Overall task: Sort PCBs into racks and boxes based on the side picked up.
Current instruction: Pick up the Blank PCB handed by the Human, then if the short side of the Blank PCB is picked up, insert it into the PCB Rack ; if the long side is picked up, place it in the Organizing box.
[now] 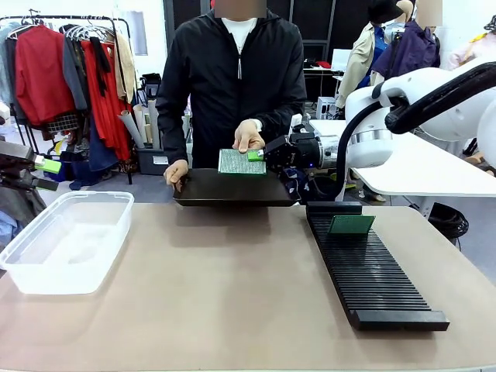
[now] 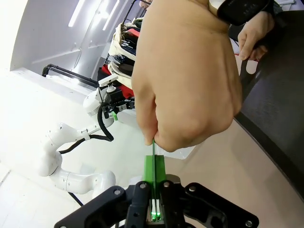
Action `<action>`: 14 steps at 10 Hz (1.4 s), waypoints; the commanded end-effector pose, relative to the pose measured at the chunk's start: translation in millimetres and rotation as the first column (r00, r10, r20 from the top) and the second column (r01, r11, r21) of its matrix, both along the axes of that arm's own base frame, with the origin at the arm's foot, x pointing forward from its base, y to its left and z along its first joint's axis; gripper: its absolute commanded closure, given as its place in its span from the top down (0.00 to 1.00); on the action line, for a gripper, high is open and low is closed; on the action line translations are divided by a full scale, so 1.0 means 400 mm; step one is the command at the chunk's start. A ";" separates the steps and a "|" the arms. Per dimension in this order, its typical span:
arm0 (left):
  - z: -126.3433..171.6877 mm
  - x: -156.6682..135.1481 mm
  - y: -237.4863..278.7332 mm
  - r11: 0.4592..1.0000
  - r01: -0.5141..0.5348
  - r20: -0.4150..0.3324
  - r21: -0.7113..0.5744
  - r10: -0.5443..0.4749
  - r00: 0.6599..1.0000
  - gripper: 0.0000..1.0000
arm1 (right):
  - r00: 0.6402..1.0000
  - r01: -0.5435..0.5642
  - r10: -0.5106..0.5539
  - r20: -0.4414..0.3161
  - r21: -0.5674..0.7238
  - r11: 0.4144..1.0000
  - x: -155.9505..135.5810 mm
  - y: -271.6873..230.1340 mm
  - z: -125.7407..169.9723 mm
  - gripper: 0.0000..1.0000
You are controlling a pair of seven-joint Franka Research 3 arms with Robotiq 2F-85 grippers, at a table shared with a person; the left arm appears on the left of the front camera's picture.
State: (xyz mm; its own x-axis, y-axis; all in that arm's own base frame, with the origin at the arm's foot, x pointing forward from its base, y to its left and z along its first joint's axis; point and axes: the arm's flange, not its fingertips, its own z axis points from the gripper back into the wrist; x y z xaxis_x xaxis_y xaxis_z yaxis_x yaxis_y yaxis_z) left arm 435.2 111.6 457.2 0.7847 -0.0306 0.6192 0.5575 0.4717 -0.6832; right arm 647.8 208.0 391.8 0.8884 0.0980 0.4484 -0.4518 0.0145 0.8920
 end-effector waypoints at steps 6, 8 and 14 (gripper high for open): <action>0.003 -0.004 0.000 1.000 0.000 0.003 -0.005 0.000 1.000 1.00 | 1.000 0.000 0.000 0.000 0.000 1.000 0.000 -0.001 -0.001 0.00; 0.003 -0.004 0.000 1.000 0.000 0.003 -0.005 0.000 1.000 1.00 | 1.000 0.000 0.000 0.000 0.000 1.000 0.000 -0.001 -0.001 0.00; 0.003 -0.004 0.000 1.000 0.000 0.003 -0.005 0.000 1.000 1.00 | 1.000 0.000 0.000 0.000 0.000 1.000 0.000 -0.001 -0.001 0.00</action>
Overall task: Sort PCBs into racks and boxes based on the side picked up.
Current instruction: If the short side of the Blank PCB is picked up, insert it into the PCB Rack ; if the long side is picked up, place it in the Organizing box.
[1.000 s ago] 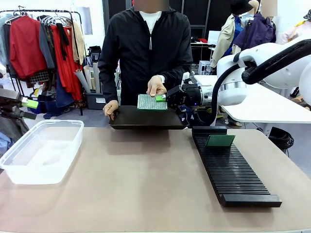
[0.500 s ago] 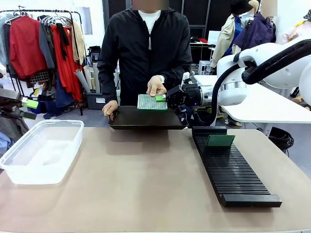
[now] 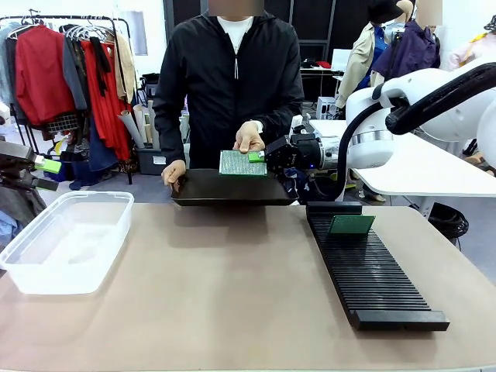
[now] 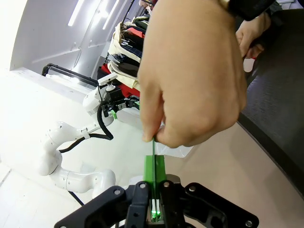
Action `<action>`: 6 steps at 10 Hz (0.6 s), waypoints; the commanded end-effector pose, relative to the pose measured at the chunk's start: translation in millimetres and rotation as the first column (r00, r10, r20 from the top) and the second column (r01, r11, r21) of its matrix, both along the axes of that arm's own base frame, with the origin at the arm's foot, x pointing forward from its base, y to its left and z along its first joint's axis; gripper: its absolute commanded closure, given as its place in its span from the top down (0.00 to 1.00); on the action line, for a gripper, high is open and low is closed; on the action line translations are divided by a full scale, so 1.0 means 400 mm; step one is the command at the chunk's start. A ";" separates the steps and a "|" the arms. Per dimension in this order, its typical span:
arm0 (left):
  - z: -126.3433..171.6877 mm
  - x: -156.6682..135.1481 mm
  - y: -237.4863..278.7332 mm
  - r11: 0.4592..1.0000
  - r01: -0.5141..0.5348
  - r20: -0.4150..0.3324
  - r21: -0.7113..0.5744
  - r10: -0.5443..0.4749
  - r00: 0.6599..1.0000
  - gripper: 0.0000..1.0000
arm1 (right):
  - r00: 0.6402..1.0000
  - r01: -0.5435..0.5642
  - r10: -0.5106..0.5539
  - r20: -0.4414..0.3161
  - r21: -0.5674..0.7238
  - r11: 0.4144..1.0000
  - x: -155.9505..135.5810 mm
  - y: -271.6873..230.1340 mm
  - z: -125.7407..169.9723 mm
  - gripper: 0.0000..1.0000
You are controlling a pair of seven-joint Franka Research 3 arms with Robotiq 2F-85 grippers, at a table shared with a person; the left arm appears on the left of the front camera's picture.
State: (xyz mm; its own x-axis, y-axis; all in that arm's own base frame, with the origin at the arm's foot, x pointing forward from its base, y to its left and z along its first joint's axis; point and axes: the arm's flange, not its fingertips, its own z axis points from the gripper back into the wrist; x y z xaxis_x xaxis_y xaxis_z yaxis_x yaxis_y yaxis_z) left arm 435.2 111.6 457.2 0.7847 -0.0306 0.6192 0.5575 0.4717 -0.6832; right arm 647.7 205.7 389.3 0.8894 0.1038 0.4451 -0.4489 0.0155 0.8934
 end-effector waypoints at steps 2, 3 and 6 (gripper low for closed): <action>0.003 -0.004 0.000 1.000 0.000 0.003 -0.005 0.000 1.000 1.00 | 1.000 0.005 -0.005 0.003 0.003 1.000 0.001 0.005 0.006 0.00; 0.003 -0.004 0.000 1.000 0.000 0.003 -0.005 0.000 1.000 1.00 | 1.000 0.005 -0.005 0.003 0.003 1.000 0.001 0.005 0.006 0.00; 0.003 -0.004 0.000 1.000 0.000 0.003 -0.005 0.000 1.000 1.00 | 1.000 0.005 -0.005 0.003 0.003 1.000 0.001 0.005 0.006 0.00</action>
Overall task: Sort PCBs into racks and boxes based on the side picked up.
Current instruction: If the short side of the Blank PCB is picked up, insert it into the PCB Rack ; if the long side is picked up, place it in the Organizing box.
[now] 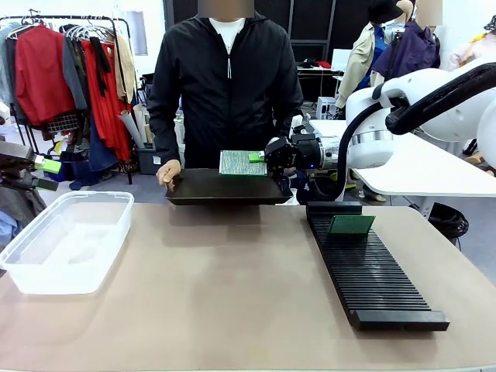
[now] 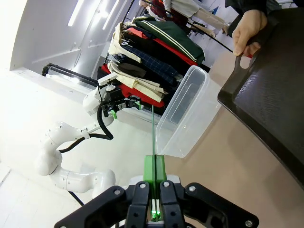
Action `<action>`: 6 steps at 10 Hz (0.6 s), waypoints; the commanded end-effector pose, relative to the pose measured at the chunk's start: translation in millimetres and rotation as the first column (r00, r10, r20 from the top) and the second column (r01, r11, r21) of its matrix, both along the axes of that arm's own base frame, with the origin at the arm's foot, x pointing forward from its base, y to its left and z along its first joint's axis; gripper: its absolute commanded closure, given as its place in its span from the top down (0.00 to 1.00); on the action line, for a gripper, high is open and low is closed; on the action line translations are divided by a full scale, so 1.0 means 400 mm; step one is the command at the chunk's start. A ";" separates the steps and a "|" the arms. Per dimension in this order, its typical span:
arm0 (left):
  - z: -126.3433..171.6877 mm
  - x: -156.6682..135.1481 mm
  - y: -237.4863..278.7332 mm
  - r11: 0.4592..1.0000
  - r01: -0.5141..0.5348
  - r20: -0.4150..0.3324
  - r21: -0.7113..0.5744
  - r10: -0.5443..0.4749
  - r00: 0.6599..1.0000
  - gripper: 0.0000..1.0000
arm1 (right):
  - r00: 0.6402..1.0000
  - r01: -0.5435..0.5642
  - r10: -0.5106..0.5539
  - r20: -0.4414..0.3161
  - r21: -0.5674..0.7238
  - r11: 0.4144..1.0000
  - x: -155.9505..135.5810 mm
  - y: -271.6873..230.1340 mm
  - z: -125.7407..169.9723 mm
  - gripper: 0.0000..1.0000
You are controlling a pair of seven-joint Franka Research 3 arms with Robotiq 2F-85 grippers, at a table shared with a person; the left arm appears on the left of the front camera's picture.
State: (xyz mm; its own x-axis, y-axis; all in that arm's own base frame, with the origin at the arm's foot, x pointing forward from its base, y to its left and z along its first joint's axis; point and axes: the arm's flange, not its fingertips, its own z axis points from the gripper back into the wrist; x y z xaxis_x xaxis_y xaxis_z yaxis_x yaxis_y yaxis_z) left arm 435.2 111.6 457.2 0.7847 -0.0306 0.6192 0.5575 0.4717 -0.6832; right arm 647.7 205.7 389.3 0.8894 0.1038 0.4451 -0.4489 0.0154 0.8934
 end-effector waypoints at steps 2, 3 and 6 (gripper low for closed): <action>0.003 -0.004 0.000 1.000 0.000 0.003 -0.005 0.000 1.000 1.00 | 0.999 -0.034 0.034 0.030 0.010 0.999 -0.026 -0.031 0.010 0.00; 0.003 -0.004 0.000 1.000 0.000 0.003 -0.005 0.000 1.000 1.00 | 0.998 -0.042 0.042 0.049 0.015 0.999 -0.044 -0.054 0.015 0.00; 0.003 -0.004 0.000 1.000 0.000 0.003 -0.005 0.000 1.000 1.00 | 0.991 -0.074 0.073 0.111 0.012 0.997 -0.133 -0.166 0.018 0.00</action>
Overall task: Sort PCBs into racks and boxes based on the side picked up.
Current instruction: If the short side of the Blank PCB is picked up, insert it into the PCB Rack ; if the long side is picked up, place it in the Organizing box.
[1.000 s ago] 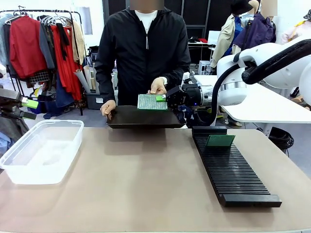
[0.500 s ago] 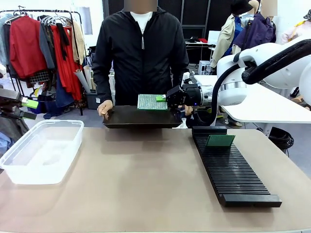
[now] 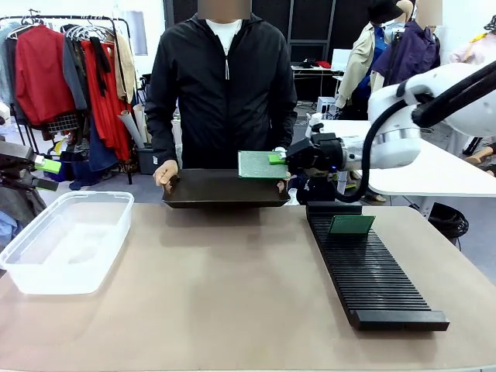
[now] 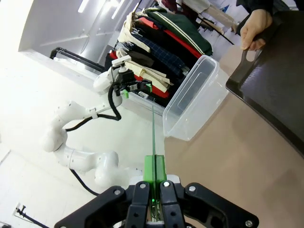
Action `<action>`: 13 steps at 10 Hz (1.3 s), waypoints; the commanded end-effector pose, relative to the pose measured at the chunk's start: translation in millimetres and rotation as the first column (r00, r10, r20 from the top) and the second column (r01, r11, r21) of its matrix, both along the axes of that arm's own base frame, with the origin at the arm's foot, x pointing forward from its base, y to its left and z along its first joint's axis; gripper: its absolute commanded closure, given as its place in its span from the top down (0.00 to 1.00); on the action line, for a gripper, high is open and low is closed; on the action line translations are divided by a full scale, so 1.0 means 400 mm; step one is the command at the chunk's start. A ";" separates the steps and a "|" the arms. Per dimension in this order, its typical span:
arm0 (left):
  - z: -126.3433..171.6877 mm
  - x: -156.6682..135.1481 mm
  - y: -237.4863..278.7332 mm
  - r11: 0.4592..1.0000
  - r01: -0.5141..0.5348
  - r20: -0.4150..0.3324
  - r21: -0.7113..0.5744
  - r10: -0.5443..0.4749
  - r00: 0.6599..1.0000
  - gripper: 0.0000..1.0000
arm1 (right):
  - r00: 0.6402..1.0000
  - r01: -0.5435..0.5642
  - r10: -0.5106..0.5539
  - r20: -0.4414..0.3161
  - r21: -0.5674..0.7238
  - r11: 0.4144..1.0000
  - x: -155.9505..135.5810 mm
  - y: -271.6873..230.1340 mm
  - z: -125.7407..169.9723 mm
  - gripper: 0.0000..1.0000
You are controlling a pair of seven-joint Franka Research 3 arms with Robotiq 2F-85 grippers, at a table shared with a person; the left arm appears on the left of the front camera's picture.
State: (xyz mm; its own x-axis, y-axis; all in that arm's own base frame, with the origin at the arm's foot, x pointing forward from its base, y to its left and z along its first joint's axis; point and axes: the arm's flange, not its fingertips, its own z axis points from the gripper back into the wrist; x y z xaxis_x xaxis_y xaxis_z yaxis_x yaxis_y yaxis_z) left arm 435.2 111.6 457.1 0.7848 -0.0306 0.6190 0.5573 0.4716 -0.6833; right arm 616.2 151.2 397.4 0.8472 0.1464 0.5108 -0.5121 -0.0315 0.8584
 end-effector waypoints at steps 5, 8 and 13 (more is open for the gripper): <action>0.003 -0.004 0.000 1.000 0.000 0.003 -0.005 0.000 1.000 1.00 | 0.990 0.021 -0.021 0.136 0.000 1.000 -0.202 -0.284 -0.055 0.00; 0.003 -0.004 0.000 1.000 0.000 0.003 -0.005 0.000 1.000 1.00 | 0.972 0.056 -0.054 0.227 -0.002 0.998 -0.268 -0.429 -0.079 0.00; 0.003 -0.004 0.000 1.000 0.000 0.003 -0.005 0.000 1.000 1.00 | 0.898 0.064 -0.047 0.438 -0.022 0.998 -0.301 -0.597 -0.111 0.00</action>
State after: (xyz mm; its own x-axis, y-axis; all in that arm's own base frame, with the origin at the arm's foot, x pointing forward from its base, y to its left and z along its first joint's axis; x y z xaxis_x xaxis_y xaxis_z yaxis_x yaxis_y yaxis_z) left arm 435.1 111.8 457.0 0.7850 -0.0301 0.6188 0.5569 0.4721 -0.6834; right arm 499.4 -85.3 355.4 0.6115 0.1143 0.7830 -0.7908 0.0544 0.6097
